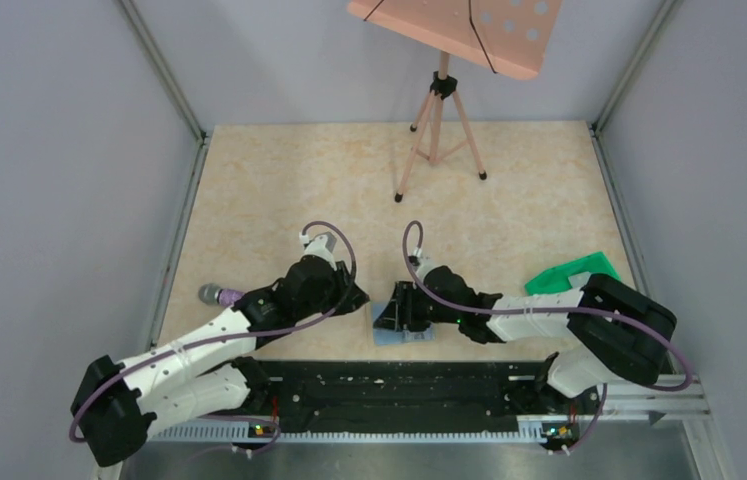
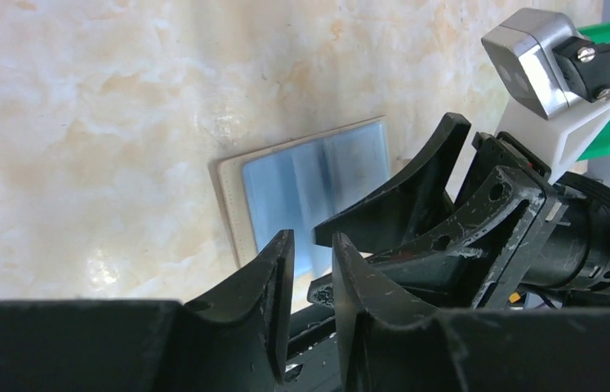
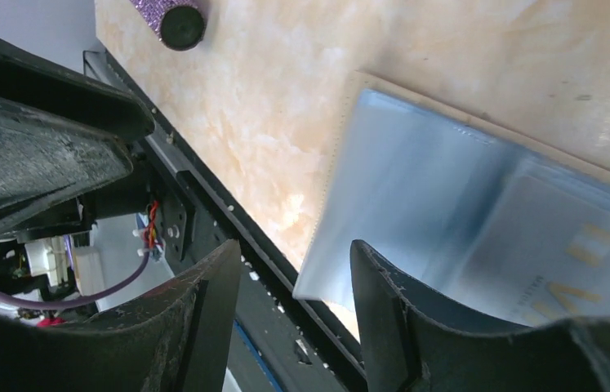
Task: Take the credit cards out of the card holder
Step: Remove the credit card from the card holder.
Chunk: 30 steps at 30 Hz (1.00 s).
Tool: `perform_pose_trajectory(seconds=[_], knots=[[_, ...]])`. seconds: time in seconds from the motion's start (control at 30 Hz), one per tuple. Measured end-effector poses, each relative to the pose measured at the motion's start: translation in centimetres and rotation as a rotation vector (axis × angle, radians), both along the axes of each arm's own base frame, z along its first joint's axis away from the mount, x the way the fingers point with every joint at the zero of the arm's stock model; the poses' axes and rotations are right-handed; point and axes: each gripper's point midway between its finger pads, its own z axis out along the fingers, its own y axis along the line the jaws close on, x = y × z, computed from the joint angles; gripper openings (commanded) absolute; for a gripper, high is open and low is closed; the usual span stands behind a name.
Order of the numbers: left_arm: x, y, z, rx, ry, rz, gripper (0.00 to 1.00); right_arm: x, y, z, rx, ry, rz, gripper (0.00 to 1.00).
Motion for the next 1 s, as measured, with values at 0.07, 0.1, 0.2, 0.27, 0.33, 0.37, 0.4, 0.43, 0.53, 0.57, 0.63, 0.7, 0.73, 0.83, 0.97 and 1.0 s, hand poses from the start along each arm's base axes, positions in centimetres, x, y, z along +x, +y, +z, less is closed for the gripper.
perform_pose_trajectory(seconds=[0.07, 0.1, 0.2, 0.27, 0.33, 0.37, 0.4, 0.43, 0.53, 0.57, 0.63, 0.7, 0.73, 0.83, 0.97, 1.0], knots=[[0.0, 0.5, 0.2, 0.006, -0.01, 0.015, 0.3, -0.2, 0.4, 0.1, 0.002, -0.002, 0.013, 0.52], [0.0, 0.8, 0.3, 0.011, -0.014, 0.023, 0.3, -0.3, 0.5, 0.1, 0.001, -0.003, 0.017, 0.52], [-0.1, 1.1, 0.3, 0.02, -0.015, 0.031, 0.3, -0.3, 0.4, 0.0, -0.015, -0.008, 0.017, 0.54], [-0.2, 1.3, 0.2, 0.027, -0.01, 0.032, 0.3, -0.2, 0.1, -0.1, -0.035, -0.016, 0.01, 0.55], [-0.2, 1.2, 0.2, 0.026, -0.009, 0.03, 0.3, -0.2, -0.5, -0.1, -0.057, -0.025, 0.004, 0.55], [-0.2, 1.2, 0.2, 0.025, -0.009, 0.029, 0.3, -0.1, -0.7, 0.0, -0.064, -0.032, -0.001, 0.55], [-0.3, 1.1, 0.2, 0.022, -0.007, 0.025, 0.3, -0.1, -0.9, 0.2, -0.071, -0.04, -0.003, 0.55], [-0.3, 1.0, 0.2, 0.02, -0.004, 0.019, 0.29, 0.0, -1.2, 0.4, -0.079, -0.049, -0.008, 0.55], [-0.5, 0.5, -0.2, 0.018, 0.013, -0.006, 0.28, 0.3, -1.7, 0.9, -0.097, -0.071, -0.027, 0.55], [-0.7, 0.3, -0.5, 0.018, 0.024, -0.021, 0.28, 0.5, -1.9, 1.2, -0.1, -0.082, -0.036, 0.55], [-1.1, -0.4, -1.1, 0.015, 0.054, -0.057, 0.27, 0.7, -2.4, 1.4, -0.115, -0.093, -0.053, 0.55], [-1.4, -1.1, -1.8, 0.014, 0.086, -0.09, 0.26, 1.0, -2.9, 1.6, -0.125, -0.1, -0.072, 0.55], [-1.6, -1.4, -2.2, 0.014, 0.099, -0.104, 0.25, 1.2, -3.2, 1.6, -0.129, -0.103, -0.083, 0.55], [-2.0, -2.2, -3.4, 0.016, 0.146, -0.142, 0.24, 1.9, -4.3, 1.7, -0.144, -0.114, -0.124, 0.56], [-2.1, -3.2, -4.6, 0.011, 0.184, -0.178, 0.24, 2.4, -6.1, 0.8, -0.188, -0.113, -0.169, 0.56], [-2.1, -3.4, -4.9, 0.008, 0.192, -0.186, 0.23, 2.4, -6.6, 0.4, -0.206, -0.107, -0.179, 0.56]])
